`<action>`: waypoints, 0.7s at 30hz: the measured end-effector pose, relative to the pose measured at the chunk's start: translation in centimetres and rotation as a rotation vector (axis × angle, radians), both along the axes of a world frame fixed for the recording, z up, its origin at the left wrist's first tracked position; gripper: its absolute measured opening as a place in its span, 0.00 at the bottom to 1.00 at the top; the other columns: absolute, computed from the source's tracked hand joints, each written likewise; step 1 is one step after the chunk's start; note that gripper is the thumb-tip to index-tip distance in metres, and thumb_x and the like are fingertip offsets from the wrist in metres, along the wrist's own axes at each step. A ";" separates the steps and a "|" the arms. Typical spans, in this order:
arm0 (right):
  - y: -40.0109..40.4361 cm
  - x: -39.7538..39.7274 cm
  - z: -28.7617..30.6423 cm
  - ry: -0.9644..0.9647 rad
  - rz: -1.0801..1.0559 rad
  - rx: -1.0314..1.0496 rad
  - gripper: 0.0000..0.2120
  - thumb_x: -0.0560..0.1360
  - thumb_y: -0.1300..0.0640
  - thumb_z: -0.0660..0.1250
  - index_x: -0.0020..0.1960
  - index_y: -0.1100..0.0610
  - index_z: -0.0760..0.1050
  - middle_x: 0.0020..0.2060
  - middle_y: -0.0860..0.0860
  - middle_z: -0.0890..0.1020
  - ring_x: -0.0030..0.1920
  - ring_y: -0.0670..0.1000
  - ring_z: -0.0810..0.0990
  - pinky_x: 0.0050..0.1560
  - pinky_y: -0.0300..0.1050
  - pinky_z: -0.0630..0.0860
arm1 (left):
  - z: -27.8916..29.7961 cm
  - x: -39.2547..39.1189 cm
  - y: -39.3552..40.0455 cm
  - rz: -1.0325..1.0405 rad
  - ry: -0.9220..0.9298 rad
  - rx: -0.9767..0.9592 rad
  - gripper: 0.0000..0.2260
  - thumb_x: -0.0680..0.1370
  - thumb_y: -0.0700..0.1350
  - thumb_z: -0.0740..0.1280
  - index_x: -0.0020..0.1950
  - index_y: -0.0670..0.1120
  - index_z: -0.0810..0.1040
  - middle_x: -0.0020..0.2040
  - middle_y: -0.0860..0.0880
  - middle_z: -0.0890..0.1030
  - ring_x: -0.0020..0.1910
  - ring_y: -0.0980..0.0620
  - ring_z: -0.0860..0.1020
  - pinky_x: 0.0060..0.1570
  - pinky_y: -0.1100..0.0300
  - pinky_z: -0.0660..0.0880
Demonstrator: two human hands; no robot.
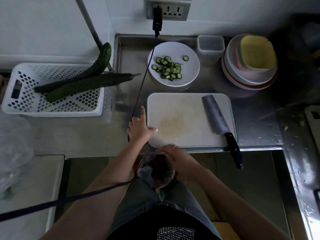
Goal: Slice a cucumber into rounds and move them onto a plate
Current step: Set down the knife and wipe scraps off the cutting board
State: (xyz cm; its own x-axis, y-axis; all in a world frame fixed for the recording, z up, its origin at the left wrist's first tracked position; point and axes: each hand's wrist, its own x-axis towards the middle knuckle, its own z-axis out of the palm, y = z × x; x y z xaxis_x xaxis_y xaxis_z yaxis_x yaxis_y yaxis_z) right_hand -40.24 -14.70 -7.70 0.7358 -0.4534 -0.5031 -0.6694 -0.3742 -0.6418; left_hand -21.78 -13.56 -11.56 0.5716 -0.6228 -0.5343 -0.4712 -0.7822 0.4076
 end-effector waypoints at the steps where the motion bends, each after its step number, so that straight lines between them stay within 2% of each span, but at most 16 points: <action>1: -1.3 -0.1 0.2 -0.082 -0.076 -0.068 0.23 0.76 0.68 0.58 0.66 0.48 0.72 0.68 0.48 0.71 0.66 0.48 0.70 0.65 0.41 0.67 | 0.1 -0.1 0.0 -0.001 -0.002 0.008 0.47 0.72 0.57 0.70 0.76 0.58 0.38 0.73 0.40 0.56 0.72 0.40 0.57 0.67 0.44 0.59; 3: -5.0 0.2 -0.4 -0.172 -0.188 -0.308 0.25 0.77 0.65 0.60 0.72 0.50 0.66 0.74 0.49 0.63 0.72 0.48 0.63 0.69 0.44 0.62 | 0.2 -0.1 -0.2 -0.017 -0.012 0.025 0.46 0.72 0.57 0.71 0.77 0.57 0.39 0.74 0.39 0.56 0.72 0.39 0.57 0.67 0.43 0.59; 5: -8.8 1.1 -1.9 -0.068 -0.199 -0.386 0.26 0.81 0.56 0.57 0.77 0.52 0.54 0.77 0.50 0.54 0.77 0.50 0.52 0.74 0.49 0.53 | 0.3 0.0 -0.4 -0.033 -0.011 0.030 0.45 0.72 0.56 0.71 0.77 0.56 0.42 0.72 0.39 0.58 0.70 0.39 0.59 0.66 0.43 0.59; 8: -8.5 1.8 -5.0 0.171 -0.016 -0.440 0.30 0.81 0.50 0.52 0.78 0.56 0.43 0.78 0.52 0.44 0.77 0.53 0.41 0.76 0.56 0.44 | 0.3 0.2 -0.5 -0.022 0.002 0.043 0.44 0.71 0.56 0.71 0.77 0.57 0.44 0.73 0.40 0.58 0.71 0.39 0.59 0.66 0.43 0.59; 10: -4.0 0.0 -5.8 0.152 0.174 -0.441 0.32 0.80 0.48 0.51 0.78 0.56 0.41 0.77 0.52 0.42 0.77 0.53 0.40 0.76 0.57 0.45 | 0.1 0.4 -0.5 -0.010 0.020 0.044 0.44 0.71 0.57 0.71 0.77 0.58 0.44 0.72 0.41 0.58 0.70 0.40 0.59 0.66 0.44 0.60; 12: -0.2 -3.2 -4.9 0.030 0.359 -0.354 0.31 0.80 0.45 0.51 0.78 0.53 0.45 0.77 0.49 0.45 0.77 0.50 0.43 0.77 0.52 0.47 | -0.1 0.6 -0.5 -0.006 0.036 0.038 0.44 0.71 0.57 0.71 0.77 0.59 0.45 0.72 0.41 0.59 0.70 0.40 0.61 0.66 0.44 0.61; 13: 0.7 -4.7 -4.4 -0.030 0.398 -0.326 0.29 0.80 0.45 0.52 0.78 0.52 0.50 0.77 0.49 0.52 0.77 0.50 0.50 0.77 0.50 0.51 | -0.1 0.7 -0.5 -0.008 0.041 0.035 0.44 0.71 0.57 0.71 0.77 0.59 0.45 0.72 0.41 0.59 0.70 0.39 0.61 0.66 0.44 0.62; 15: 1.0 -6.1 -3.9 -0.126 0.368 -0.401 0.24 0.80 0.47 0.52 0.74 0.52 0.62 0.72 0.50 0.67 0.73 0.51 0.65 0.75 0.49 0.58 | -0.1 0.6 -0.4 -0.026 0.023 0.034 0.44 0.71 0.57 0.71 0.77 0.57 0.45 0.71 0.41 0.59 0.70 0.39 0.60 0.66 0.45 0.62; 16: 0.6 -6.0 -3.6 -0.106 0.275 -0.475 0.23 0.80 0.47 0.52 0.73 0.53 0.64 0.71 0.50 0.69 0.72 0.52 0.66 0.75 0.49 0.55 | 0.0 0.4 -0.3 -0.047 -0.006 0.028 0.43 0.72 0.58 0.70 0.77 0.55 0.45 0.71 0.40 0.59 0.70 0.39 0.60 0.65 0.45 0.62; 18: -0.1 -5.4 -3.5 0.010 0.097 -0.504 0.26 0.79 0.46 0.49 0.76 0.54 0.58 0.75 0.50 0.61 0.76 0.54 0.58 0.75 0.49 0.43 | -0.1 -0.4 0.5 -0.155 -0.163 -0.017 0.40 0.74 0.57 0.67 0.78 0.50 0.48 0.69 0.40 0.61 0.67 0.39 0.62 0.62 0.46 0.64; 19: -0.2 -5.1 -3.5 0.029 0.112 -0.496 0.27 0.79 0.45 0.50 0.76 0.53 0.57 0.75 0.50 0.59 0.76 0.55 0.55 0.75 0.50 0.42 | -0.2 -0.8 1.1 -0.248 -0.285 -0.054 0.38 0.75 0.56 0.67 0.77 0.47 0.52 0.67 0.39 0.64 0.64 0.39 0.66 0.59 0.48 0.67; 20: -0.2 -5.0 -3.7 -0.006 0.189 -0.500 0.27 0.77 0.45 0.52 0.75 0.52 0.61 0.74 0.51 0.64 0.75 0.56 0.59 0.74 0.52 0.45 | -0.5 -1.1 1.8 -0.358 -0.383 -0.085 0.36 0.74 0.55 0.69 0.75 0.43 0.59 0.63 0.39 0.69 0.59 0.39 0.70 0.55 0.48 0.70; 21: -0.3 -5.0 -3.5 -0.062 0.274 -0.494 0.24 0.76 0.46 0.56 0.70 0.52 0.69 0.69 0.51 0.73 0.71 0.55 0.68 0.73 0.54 0.50 | -0.8 -1.2 2.5 -0.468 -0.472 -0.119 0.34 0.71 0.53 0.72 0.72 0.41 0.65 0.58 0.39 0.73 0.53 0.39 0.73 0.50 0.49 0.73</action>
State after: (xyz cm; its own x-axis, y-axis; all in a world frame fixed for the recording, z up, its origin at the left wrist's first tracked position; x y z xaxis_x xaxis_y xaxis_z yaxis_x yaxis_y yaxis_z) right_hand -45.27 -14.99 -11.19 0.8810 -0.4126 -0.2314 -0.4724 -0.7945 -0.3816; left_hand -22.99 -11.09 -12.38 0.3828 -0.9006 -0.2060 -0.8981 -0.4151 0.1457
